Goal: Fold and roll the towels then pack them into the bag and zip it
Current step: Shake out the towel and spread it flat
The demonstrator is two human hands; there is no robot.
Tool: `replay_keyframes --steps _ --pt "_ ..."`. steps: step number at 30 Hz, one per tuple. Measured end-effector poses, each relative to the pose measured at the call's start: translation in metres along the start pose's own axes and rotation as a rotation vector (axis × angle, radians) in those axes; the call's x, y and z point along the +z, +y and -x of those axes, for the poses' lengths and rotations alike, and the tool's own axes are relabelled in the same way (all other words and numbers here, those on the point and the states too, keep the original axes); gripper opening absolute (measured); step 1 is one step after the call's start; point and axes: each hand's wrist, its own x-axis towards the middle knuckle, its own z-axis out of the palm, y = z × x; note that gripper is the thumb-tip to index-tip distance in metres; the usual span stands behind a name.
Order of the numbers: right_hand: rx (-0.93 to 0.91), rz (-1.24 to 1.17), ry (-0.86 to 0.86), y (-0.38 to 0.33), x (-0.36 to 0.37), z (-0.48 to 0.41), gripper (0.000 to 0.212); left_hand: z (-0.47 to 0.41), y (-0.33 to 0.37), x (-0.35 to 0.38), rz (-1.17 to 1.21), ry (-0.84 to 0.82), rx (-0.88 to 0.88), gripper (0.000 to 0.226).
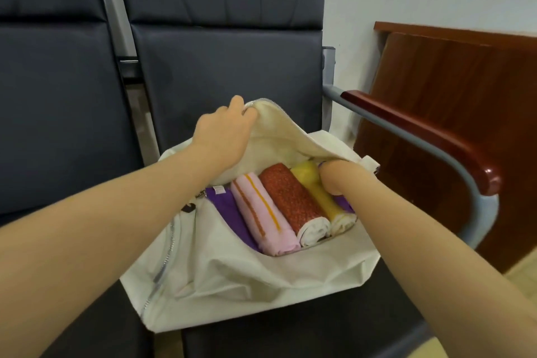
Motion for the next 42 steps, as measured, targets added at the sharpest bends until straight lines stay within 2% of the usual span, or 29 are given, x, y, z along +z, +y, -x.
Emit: replay_keyframes --steps 1,3,5,7,9,10,12,15,18,21,24,27,31,33,35,38,42 --pt "0.035 -0.036 -0.033 0.008 0.002 0.0 0.053 0.002 0.001 0.0 0.001 -0.006 0.018 0.037" --pt "0.027 0.092 0.021 0.014 0.004 0.002 0.063 0.005 0.003 -0.002 -0.015 -0.009 0.06 0.037" --pt "0.042 0.143 0.049 0.014 0.009 0.008 0.061 0.006 0.007 -0.004 -0.027 -0.017 0.092 0.039" --pt "0.1 -0.059 0.173 0.011 0.024 0.006 0.061 0.008 0.01 -0.004 -0.021 -0.037 0.093 0.043" --pt "0.08 -0.326 0.27 0.011 0.035 0.001 0.061 0.008 0.01 -0.001 -0.022 -0.057 0.093 0.044" --pt "0.045 -0.444 0.251 0.014 0.038 -0.001 0.058 0.009 0.01 0.0 -0.026 -0.066 0.094 0.043" --pt "0.021 -0.515 0.169 0.021 0.039 -0.003 0.054 0.011 0.01 0.002 -0.033 -0.07 0.103 0.041" --pt "0.012 -0.317 0.086 0.036 0.037 -0.009 0.054 0.014 0.014 0.005 -0.044 -0.07 0.132 0.037" --pt "0.073 -0.289 -0.017 0.037 0.035 -0.015 0.055 0.016 0.014 0.006 -0.038 -0.064 0.137 0.037" --pt "0.127 -0.138 0.008 0.029 0.032 -0.011 0.049 0.014 0.013 0.006 -0.032 -0.068 0.135 0.037" --pt "0.126 -0.146 0.067 0.014 0.036 0.0 0.043 0.014 0.012 0.005 -0.039 -0.081 0.138 0.038" --pt "0.137 -0.178 -0.062 0.014 0.033 0.005 0.049 0.016 0.01 0.003 -0.01 -0.099 0.154 0.039" --pt "0.072 -0.237 -0.011 -0.001 -0.002 0.023 0.039 0.025 0.007 -0.001 0.068 -0.141 0.249 0.049" --pt "0.021 -0.24 0.055 -0.023 -0.019 0.043 0.031 0.035 0.002 0.001 0.07 -0.161 0.35 0.05" --pt "-0.08 -0.222 0.169 -0.05 -0.037 0.07 0.035 0.047 -0.005 0.001 0.066 -0.184 0.427 0.045" --pt "-0.21 -0.226 0.292 -0.091 -0.065 0.109 0.03 0.068 -0.018 -0.011 0.095 -0.224 0.433 0.049" --pt "-0.186 -0.165 0.397 -0.143 -0.1 0.159 0.017 0.108 -0.051 -0.046 0.108 -0.199 0.378 0.053"
